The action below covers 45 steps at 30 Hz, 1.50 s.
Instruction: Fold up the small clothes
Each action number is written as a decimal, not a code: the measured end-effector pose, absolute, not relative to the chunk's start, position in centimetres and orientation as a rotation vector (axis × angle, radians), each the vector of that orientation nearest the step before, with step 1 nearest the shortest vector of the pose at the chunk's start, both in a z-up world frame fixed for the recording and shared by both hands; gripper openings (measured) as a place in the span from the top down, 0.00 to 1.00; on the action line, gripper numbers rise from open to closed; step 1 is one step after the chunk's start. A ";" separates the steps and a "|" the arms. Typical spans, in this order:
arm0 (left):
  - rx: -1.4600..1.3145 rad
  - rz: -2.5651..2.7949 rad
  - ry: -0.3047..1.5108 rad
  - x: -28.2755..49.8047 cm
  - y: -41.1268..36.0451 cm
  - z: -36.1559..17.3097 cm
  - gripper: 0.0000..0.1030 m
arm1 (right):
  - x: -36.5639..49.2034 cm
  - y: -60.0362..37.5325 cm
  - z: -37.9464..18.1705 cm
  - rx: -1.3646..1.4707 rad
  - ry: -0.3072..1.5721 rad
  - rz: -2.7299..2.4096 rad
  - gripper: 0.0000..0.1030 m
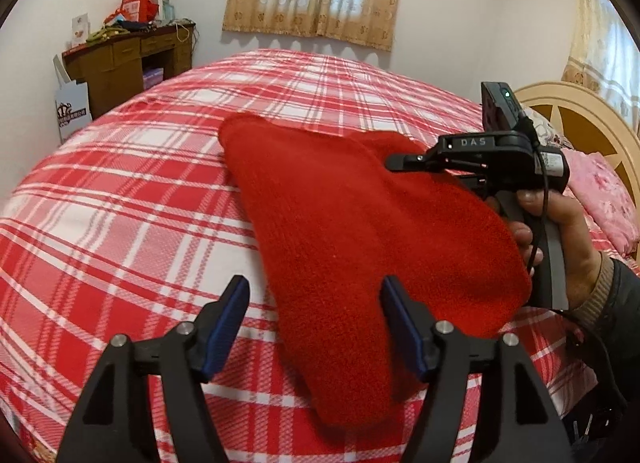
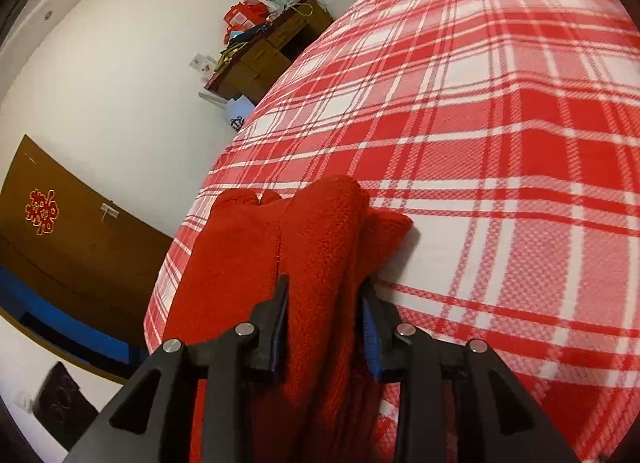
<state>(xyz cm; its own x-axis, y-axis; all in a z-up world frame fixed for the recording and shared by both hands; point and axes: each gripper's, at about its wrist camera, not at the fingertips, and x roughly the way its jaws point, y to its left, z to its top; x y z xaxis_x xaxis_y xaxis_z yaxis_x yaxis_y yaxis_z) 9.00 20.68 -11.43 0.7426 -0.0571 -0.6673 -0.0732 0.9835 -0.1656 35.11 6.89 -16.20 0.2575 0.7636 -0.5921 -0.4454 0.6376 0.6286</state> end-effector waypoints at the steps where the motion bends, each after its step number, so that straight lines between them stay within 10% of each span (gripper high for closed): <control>1: -0.179 0.014 0.732 8.9 20.8 -11.1 0.31 | 34.8 6.6 -15.9 0.356 1.000 0.828 0.63; 8: -0.206 0.091 0.645 9.6 22.6 -9.0 0.08 | 29.9 3.7 -11.2 0.346 0.792 0.846 0.46; 24: -0.281 0.152 0.743 11.1 23.9 -13.2 0.00 | 24.5 4.5 -13.4 0.187 0.838 0.901 0.45; 45: -0.185 0.161 0.512 6.1 21.4 -3.8 0.00 | 13.7 2.6 -3.7 -0.021 0.435 0.634 0.32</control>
<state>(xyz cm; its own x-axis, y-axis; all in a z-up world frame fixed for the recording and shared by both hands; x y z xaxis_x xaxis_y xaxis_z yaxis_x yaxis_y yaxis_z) 6.12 21.42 -3.81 0.8598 0.1059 -0.4995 -0.1983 0.9707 -0.1356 13.70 2.55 -3.71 0.7186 0.5690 -0.3998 -0.5778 0.8085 0.1121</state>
